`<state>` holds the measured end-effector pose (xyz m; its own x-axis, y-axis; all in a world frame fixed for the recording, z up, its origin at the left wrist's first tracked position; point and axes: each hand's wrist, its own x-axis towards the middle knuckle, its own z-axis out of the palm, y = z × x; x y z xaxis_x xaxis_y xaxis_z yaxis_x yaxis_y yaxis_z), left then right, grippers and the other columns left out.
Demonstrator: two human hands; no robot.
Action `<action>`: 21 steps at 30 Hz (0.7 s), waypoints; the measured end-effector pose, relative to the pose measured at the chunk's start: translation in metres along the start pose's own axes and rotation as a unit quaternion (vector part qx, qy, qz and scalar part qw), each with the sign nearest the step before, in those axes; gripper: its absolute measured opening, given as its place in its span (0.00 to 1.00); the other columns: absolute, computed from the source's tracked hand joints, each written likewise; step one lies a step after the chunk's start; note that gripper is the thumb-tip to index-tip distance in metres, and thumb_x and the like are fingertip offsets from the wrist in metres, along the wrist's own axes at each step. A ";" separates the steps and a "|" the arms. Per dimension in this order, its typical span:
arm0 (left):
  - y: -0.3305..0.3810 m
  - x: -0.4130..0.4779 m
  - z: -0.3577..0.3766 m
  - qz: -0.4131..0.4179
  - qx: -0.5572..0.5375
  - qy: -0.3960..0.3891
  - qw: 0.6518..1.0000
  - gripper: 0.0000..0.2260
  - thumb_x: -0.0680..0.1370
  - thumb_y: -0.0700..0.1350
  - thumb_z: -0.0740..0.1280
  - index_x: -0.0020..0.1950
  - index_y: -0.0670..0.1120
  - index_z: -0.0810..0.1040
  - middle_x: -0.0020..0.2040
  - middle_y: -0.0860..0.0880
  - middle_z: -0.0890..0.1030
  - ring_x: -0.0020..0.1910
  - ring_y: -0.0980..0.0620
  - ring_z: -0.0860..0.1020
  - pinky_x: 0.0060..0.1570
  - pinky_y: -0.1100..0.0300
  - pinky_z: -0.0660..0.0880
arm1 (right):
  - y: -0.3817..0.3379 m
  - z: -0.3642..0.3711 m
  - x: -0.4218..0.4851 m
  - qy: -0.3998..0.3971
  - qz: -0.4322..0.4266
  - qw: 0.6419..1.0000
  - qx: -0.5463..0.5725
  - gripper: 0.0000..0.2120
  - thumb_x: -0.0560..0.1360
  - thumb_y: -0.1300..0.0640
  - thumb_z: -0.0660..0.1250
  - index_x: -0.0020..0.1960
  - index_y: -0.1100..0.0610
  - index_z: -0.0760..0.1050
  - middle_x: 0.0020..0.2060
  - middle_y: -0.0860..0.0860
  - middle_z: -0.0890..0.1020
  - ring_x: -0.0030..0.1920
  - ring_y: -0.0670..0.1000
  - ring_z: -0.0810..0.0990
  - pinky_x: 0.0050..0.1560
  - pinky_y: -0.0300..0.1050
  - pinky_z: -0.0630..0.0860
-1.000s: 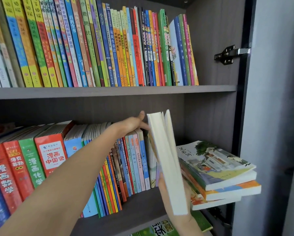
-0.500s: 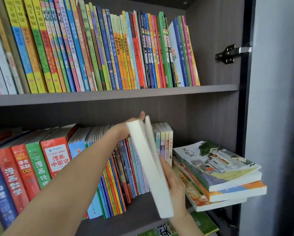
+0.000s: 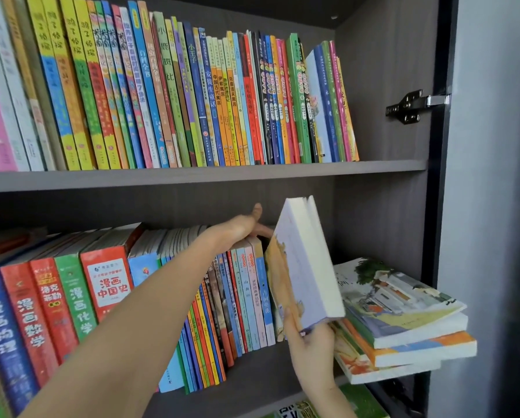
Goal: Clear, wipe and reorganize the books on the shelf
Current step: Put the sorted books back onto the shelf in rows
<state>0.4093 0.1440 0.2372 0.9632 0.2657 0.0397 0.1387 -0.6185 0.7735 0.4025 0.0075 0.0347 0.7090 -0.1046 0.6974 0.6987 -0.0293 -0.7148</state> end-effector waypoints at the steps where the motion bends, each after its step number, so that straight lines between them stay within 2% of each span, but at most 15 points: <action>1: 0.001 -0.001 0.000 -0.002 -0.001 0.008 1.000 0.32 0.81 0.62 0.41 0.51 0.50 0.83 0.52 0.42 0.82 0.41 0.51 0.78 0.48 0.61 0.74 | 0.001 0.003 -0.002 0.003 -0.001 1.000 -0.023 0.17 0.72 0.51 0.72 0.29 0.51 0.68 0.23 0.46 0.73 0.30 0.33 0.74 0.31 0.25 0.69; 3: 0.003 -0.003 0.001 -0.007 -0.004 0.025 1.000 0.31 0.82 0.61 0.42 0.44 0.50 0.81 0.42 0.46 0.82 0.36 0.53 0.77 0.36 0.64 0.70 | 0.000 0.006 -0.005 -0.008 0.007 0.998 -0.058 0.25 0.70 0.65 0.74 0.31 0.44 0.62 0.19 0.43 0.67 0.27 0.33 0.73 0.30 0.23 0.67; 4: 0.005 -0.003 0.002 -0.008 -0.006 0.028 1.000 0.31 0.82 0.61 0.41 0.44 0.50 0.81 0.42 0.46 0.81 0.36 0.54 0.78 0.36 0.64 0.70 | -0.001 0.006 -0.006 -0.023 0.018 0.997 -0.066 0.25 0.70 0.67 0.73 0.34 0.43 0.62 0.21 0.43 0.67 0.29 0.34 0.75 0.31 0.23 0.68; 5: 0.006 -0.002 0.003 -0.009 -0.006 0.025 1.000 0.32 0.82 0.60 0.40 0.48 0.49 0.82 0.46 0.46 0.82 0.40 0.53 0.79 0.40 0.63 0.71 | -0.001 0.007 -0.005 -0.042 0.029 0.996 -0.075 0.23 0.72 0.66 0.72 0.35 0.44 0.63 0.23 0.43 0.69 0.30 0.36 0.76 0.31 0.26 0.69; 6: 0.007 -0.002 0.003 -0.008 -0.007 0.019 1.000 0.33 0.82 0.60 0.39 0.54 0.47 0.82 0.52 0.45 0.82 0.47 0.52 0.80 0.49 0.61 0.73 | -0.003 0.007 -0.001 -0.064 0.046 0.993 -0.083 0.21 0.73 0.65 0.70 0.36 0.45 0.64 0.24 0.44 0.69 0.29 0.39 0.75 0.29 0.29 0.69; 8: 0.009 -0.005 0.003 -0.007 -0.011 0.017 1.000 0.34 0.82 0.60 0.38 0.62 0.45 0.79 0.62 0.45 0.79 0.61 0.48 0.76 0.67 0.56 0.66 | -0.002 0.007 0.007 -0.096 0.072 0.988 -0.099 0.17 0.75 0.64 0.69 0.35 0.50 0.64 0.25 0.45 0.68 0.26 0.42 0.73 0.27 0.32 0.67; 9: 0.008 -0.005 0.003 -0.007 -0.011 0.019 1.000 0.35 0.82 0.60 0.38 0.63 0.44 0.78 0.64 0.45 0.78 0.64 0.48 0.75 0.69 0.56 0.63 | -0.003 0.008 0.013 -0.113 0.069 0.985 -0.112 0.14 0.75 0.63 0.68 0.37 0.53 0.66 0.26 0.44 0.68 0.25 0.41 0.72 0.27 0.32 0.67; 11: 0.005 0.000 0.002 -0.004 -0.017 0.037 0.999 0.36 0.80 0.63 0.38 0.62 0.42 0.78 0.64 0.45 0.78 0.62 0.49 0.75 0.65 0.57 0.65 | -0.006 0.011 0.021 -0.150 0.052 0.974 -0.163 0.05 0.76 0.61 0.67 0.46 0.58 0.71 0.33 0.44 0.74 0.29 0.40 0.75 0.28 0.30 0.69; 13: 0.005 0.000 0.003 -0.010 -0.045 0.076 0.996 0.35 0.79 0.66 0.41 0.56 0.43 0.77 0.60 0.44 0.78 0.53 0.51 0.77 0.56 0.58 0.68 | -0.009 0.017 0.028 -0.184 0.058 0.956 -0.221 0.06 0.77 0.59 0.66 0.52 0.58 0.72 0.43 0.49 0.80 0.39 0.44 0.80 0.34 0.31 0.74; 14: 0.005 -0.002 0.004 -0.009 -0.049 0.103 0.993 0.33 0.79 0.67 0.43 0.59 0.44 0.76 0.61 0.44 0.77 0.55 0.49 0.76 0.56 0.57 0.67 | -0.009 0.021 0.031 -0.196 0.067 0.946 -0.251 0.07 0.77 0.58 0.66 0.53 0.57 0.71 0.47 0.50 0.81 0.43 0.46 0.81 0.36 0.33 0.76; 16: 0.003 -0.005 0.004 0.039 -0.037 0.159 0.986 0.30 0.80 0.65 0.45 0.72 0.47 0.67 0.70 0.45 0.71 0.67 0.46 0.70 0.64 0.52 0.64 | -0.012 0.029 0.040 -0.213 0.087 0.928 -0.293 0.07 0.78 0.56 0.65 0.53 0.57 0.71 0.52 0.51 0.81 0.48 0.48 0.82 0.37 0.34 0.75; 17: 0.001 -0.007 0.004 0.084 -0.030 0.174 0.981 0.29 0.80 0.64 0.46 0.74 0.49 0.64 0.72 0.47 0.69 0.70 0.46 0.68 0.66 0.52 0.63 | -0.014 0.033 0.044 -0.218 0.101 0.923 -0.301 0.07 0.78 0.55 0.65 0.54 0.57 0.71 0.54 0.52 0.81 0.50 0.49 0.82 0.38 0.35 0.75; 19: -0.002 -0.014 0.003 0.161 -0.016 0.149 0.976 0.27 0.80 0.64 0.48 0.72 0.51 0.68 0.72 0.50 0.69 0.71 0.48 0.67 0.65 0.54 0.63 | -0.015 0.038 0.051 -0.233 0.129 0.916 -0.301 0.09 0.78 0.55 0.65 0.56 0.58 0.72 0.57 0.53 0.80 0.53 0.51 0.81 0.41 0.38 0.77; 21: -0.004 -0.019 0.002 0.192 0.052 0.076 0.977 0.27 0.80 0.64 0.49 0.68 0.51 0.74 0.69 0.51 0.73 0.69 0.50 0.70 0.62 0.57 0.63 | -0.015 0.040 0.053 -0.252 0.142 0.904 -0.316 0.11 0.79 0.53 0.64 0.58 0.58 0.73 0.58 0.53 0.80 0.53 0.52 0.81 0.45 0.42 0.79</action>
<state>0.3906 0.1399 0.2315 0.9045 0.1013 0.4143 -0.1963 -0.7636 0.6151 0.4337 0.0418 0.0843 0.9160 0.2648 0.3015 0.4004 -0.6504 -0.6455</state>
